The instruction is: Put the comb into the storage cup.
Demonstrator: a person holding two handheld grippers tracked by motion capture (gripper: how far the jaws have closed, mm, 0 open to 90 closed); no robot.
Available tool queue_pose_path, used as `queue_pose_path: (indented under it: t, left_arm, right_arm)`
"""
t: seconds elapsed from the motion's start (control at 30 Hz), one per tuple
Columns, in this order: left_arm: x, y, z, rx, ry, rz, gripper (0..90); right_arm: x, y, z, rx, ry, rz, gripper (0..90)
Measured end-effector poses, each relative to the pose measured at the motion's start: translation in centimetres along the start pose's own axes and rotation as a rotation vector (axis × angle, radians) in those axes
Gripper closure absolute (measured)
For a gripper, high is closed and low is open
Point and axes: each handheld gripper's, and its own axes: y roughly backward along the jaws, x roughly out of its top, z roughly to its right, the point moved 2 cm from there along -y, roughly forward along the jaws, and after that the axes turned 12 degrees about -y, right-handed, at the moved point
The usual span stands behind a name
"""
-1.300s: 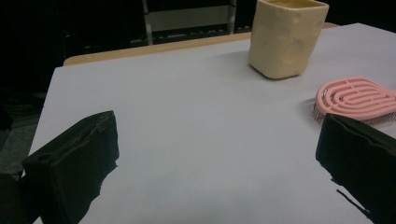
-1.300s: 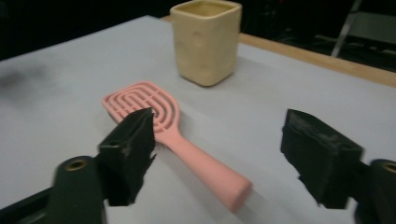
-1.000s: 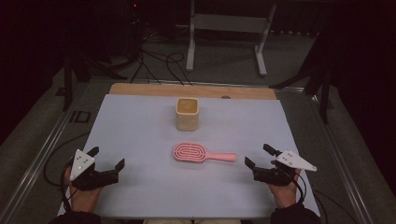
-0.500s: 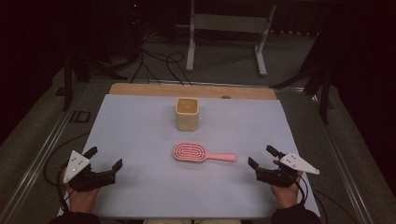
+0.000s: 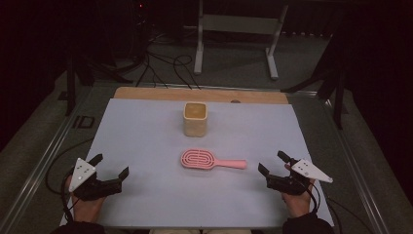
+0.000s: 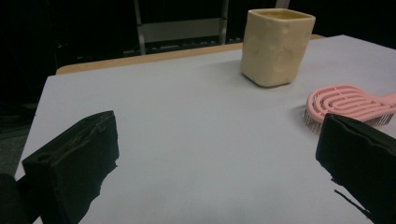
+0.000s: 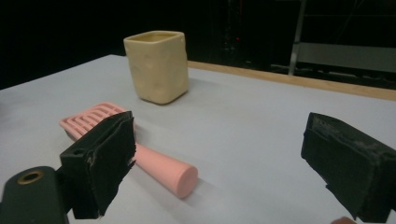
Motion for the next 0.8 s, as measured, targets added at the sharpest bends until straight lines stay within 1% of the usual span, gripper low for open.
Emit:
queue_pose_path:
  t: [0.17,0.3,0.33,0.43,0.7,0.8]
  left_arm:
    - [0.0,-0.3,0.3,-0.005,-0.015,-0.014,0.1]
    - [0.0,-0.3,0.3,-0.003,-0.008,-0.014,0.1]
    - [0.0,-0.2,0.3,0.0,-0.003,-0.012,0.1]
    - [-0.1,-0.2,0.2,0.005,0.012,-0.01,0.1]
    - [-0.2,-0.4,0.3,0.001,0.015,-0.014,0.1]
    - [-0.2,-0.4,0.2,0.003,0.018,-0.016,0.1]
  right_arm:
    - [0.2,-0.2,-0.2,0.014,0.006,-0.019,9.7]
    - [0.5,-0.5,-0.3,0.021,0.01,-0.035,9.7]
    - [0.6,-0.5,-0.3,0.024,0.019,-0.032,9.7]
    - [1.1,-0.6,-0.5,0.03,0.022,-0.029,9.7]
    - [1.8,-1.0,-1.0,0.037,0.027,-0.045,9.6]
    - [2.1,-1.1,-1.2,0.043,0.036,-0.037,9.7]
